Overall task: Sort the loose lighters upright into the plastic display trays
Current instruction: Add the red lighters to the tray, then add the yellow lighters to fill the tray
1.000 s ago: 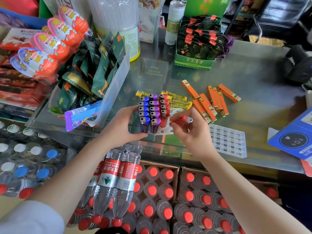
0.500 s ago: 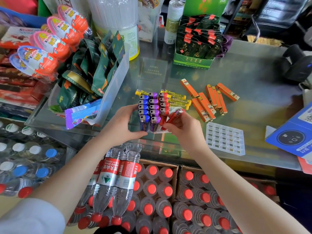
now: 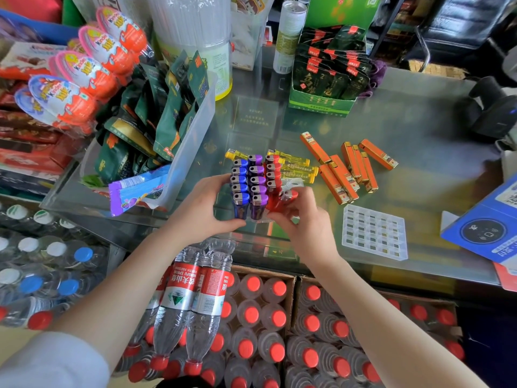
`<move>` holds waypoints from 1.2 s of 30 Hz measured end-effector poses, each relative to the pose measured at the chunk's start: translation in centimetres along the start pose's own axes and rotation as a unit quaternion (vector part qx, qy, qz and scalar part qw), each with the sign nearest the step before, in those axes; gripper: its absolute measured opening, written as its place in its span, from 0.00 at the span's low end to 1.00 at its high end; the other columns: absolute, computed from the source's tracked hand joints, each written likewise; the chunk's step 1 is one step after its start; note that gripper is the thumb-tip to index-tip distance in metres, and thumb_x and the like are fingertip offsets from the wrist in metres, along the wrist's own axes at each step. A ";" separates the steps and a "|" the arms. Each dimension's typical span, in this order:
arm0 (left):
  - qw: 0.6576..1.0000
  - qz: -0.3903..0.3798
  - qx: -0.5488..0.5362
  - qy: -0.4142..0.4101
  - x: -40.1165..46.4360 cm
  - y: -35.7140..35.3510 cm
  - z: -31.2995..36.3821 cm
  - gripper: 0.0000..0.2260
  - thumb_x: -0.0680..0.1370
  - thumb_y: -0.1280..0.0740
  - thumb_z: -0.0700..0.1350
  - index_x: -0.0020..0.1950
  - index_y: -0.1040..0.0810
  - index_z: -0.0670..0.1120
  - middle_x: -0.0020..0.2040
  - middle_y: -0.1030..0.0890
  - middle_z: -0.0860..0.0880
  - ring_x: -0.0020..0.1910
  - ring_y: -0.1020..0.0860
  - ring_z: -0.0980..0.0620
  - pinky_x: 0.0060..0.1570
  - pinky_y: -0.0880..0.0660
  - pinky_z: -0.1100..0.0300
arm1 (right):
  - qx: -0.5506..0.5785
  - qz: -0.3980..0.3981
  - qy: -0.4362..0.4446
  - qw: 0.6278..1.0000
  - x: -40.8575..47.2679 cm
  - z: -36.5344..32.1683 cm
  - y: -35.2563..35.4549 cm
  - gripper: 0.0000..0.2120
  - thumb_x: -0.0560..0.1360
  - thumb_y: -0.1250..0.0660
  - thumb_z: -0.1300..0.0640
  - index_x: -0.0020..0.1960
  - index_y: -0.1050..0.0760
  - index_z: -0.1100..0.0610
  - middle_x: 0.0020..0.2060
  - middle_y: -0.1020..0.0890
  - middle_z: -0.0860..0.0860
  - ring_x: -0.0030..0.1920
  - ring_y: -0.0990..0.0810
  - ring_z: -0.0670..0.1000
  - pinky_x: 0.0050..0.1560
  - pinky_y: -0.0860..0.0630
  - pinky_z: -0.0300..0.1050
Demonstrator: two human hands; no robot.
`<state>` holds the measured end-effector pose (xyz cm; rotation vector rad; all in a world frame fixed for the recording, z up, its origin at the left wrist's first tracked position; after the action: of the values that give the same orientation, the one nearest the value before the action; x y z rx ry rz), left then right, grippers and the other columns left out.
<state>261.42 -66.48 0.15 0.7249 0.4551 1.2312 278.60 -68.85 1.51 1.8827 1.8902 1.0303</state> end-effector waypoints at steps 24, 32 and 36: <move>1.000 -0.009 0.003 0.013 0.7 0.1 -0.8 0.34 0.61 0.23 0.48 0.63 0.33 0.49 0.53 0.31 0.60 0.54 0.34 0.63 0.49 0.40 0.80 | -0.205 -0.119 -0.035 0.971 12.2 5.0 0.5 0.14 0.77 0.44 0.64 0.56 0.23 0.60 0.54 0.20 0.60 0.52 0.22 0.59 0.51 0.23 0.52; 1.000 -0.015 0.004 0.014 0.8 0.1 -1.1 0.33 0.62 0.23 0.50 0.63 0.34 0.51 0.52 0.34 0.67 0.53 0.35 0.66 0.50 0.38 0.75 | -0.170 -0.230 -0.084 0.955 13.6 5.1 -0.8 0.12 0.74 0.34 0.57 0.56 0.22 0.58 0.54 0.18 0.53 0.49 0.21 0.49 0.53 0.29 0.39; 1.000 -0.017 0.005 0.014 0.8 0.0 -1.1 0.33 0.62 0.23 0.50 0.64 0.34 0.51 0.54 0.31 0.61 0.54 0.35 0.65 0.51 0.38 0.72 | -0.233 -0.259 -0.043 0.936 13.7 4.6 -1.3 0.11 0.74 0.34 0.55 0.55 0.21 0.57 0.53 0.18 0.54 0.51 0.20 0.53 0.56 0.23 0.50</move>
<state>260.91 -65.44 -0.62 0.7074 0.4950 1.2091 279.10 -54.35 1.23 1.0698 1.7479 1.0675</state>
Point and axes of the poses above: each hand's wrist, its own x-axis towards the middle knuckle, its own y-axis out of the back of the hand, z = x × y, the point moved 7 cm from there along x, towards the middle knuckle
